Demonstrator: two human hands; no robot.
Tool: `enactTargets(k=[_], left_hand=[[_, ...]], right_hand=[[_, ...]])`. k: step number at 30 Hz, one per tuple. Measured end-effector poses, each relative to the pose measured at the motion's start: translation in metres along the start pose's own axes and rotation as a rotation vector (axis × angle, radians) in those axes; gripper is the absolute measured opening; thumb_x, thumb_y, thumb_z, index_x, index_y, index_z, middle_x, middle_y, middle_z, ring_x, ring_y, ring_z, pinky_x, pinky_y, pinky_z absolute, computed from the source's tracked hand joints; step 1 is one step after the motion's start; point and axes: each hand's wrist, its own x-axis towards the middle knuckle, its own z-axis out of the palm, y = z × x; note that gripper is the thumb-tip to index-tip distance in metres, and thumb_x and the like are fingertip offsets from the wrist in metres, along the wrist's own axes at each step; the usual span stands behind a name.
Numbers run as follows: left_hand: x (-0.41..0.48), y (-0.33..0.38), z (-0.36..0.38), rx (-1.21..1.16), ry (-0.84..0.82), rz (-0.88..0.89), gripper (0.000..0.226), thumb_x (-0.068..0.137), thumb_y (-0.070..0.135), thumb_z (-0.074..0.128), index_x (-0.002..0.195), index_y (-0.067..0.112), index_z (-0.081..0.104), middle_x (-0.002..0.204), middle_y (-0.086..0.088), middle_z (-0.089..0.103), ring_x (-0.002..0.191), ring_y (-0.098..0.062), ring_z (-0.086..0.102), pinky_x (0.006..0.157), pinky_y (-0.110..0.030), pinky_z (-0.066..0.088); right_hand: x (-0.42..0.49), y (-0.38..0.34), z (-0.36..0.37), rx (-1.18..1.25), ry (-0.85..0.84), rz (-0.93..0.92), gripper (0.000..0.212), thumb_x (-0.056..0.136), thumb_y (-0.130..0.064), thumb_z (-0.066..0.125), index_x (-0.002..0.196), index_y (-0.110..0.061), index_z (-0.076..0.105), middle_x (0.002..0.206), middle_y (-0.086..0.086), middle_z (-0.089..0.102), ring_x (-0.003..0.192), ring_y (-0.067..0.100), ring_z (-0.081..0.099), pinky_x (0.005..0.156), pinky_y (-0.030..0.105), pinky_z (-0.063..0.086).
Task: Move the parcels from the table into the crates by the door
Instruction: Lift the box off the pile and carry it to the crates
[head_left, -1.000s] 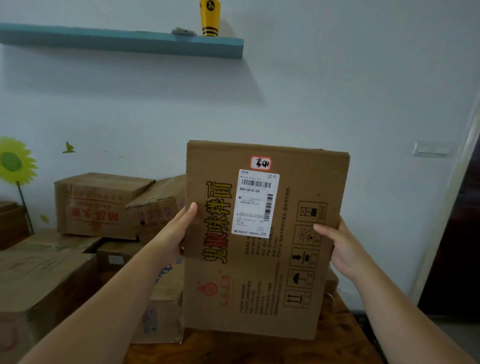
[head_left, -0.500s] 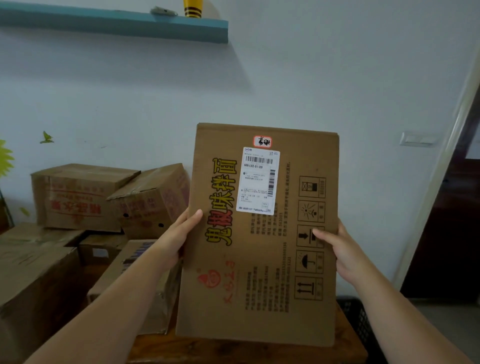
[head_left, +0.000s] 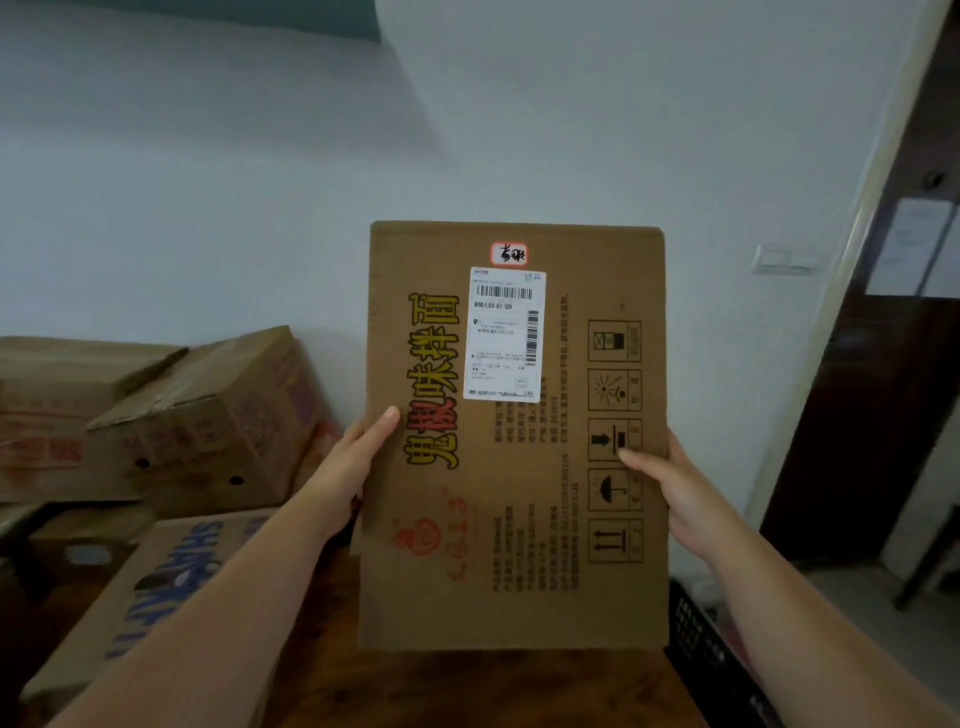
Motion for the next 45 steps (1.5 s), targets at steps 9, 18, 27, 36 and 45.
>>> enactTargets(k=[9,18,27,36,45], left_hand=[[0.037,-0.006,0.097,0.103,-0.111,-0.076,0.098,0.036,0.086,0.066,0.122,0.04,0.055,0.104,0.006,0.072,0.098,-0.02,0.067,0.088,-0.046,0.051],[0.032,-0.065,0.287,0.077,-0.157,-0.066,0.096,0.036,0.086,0.065,0.123,0.051,0.047,0.112,0.011,0.065,0.104,-0.019,0.061,0.093,-0.046,0.045],[0.032,-0.109,0.442,0.06,-0.162,-0.118,0.091,0.042,0.08,0.066,0.121,0.038,0.054,0.113,0.003,0.068,0.105,-0.023,0.062,0.097,-0.049,0.045],[0.077,-0.163,0.539,0.081,-0.215,-0.159,0.074,0.047,0.078,0.067,0.112,0.044,0.053,0.106,0.008,0.07,0.102,-0.021,0.063,0.087,-0.047,0.05],[0.185,-0.211,0.614,0.057,-0.23,-0.222,0.071,0.055,0.072,0.064,0.119,0.042,0.054,0.107,0.01,0.069,0.104,-0.018,0.062,0.089,-0.045,0.049]], right_hand=[[0.015,0.005,-0.094,-0.005,0.228,-0.031,0.088,0.06,-0.033,0.077,0.136,-0.019,0.035,0.114,0.009,0.062,0.098,0.026,0.065,0.082,0.045,0.053],[0.01,-0.009,-0.288,-0.076,0.249,-0.002,0.052,0.062,-0.04,0.076,0.106,-0.03,0.052,0.109,0.007,0.069,0.097,0.028,0.068,0.086,0.054,0.053],[-0.002,-0.009,-0.446,-0.059,0.293,0.046,0.053,0.066,-0.034,0.076,0.111,-0.026,0.051,0.103,0.005,0.072,0.087,0.02,0.072,0.063,0.037,0.058],[0.019,0.017,-0.543,-0.166,0.377,0.074,0.046,0.087,-0.027,0.064,0.128,-0.019,0.045,0.11,0.003,0.069,0.093,0.018,0.07,0.072,0.036,0.057],[0.121,0.046,-0.61,-0.303,0.43,0.123,0.047,0.092,-0.031,0.057,0.135,-0.02,0.041,0.115,0.003,0.066,0.103,0.02,0.065,0.09,0.047,0.052]])
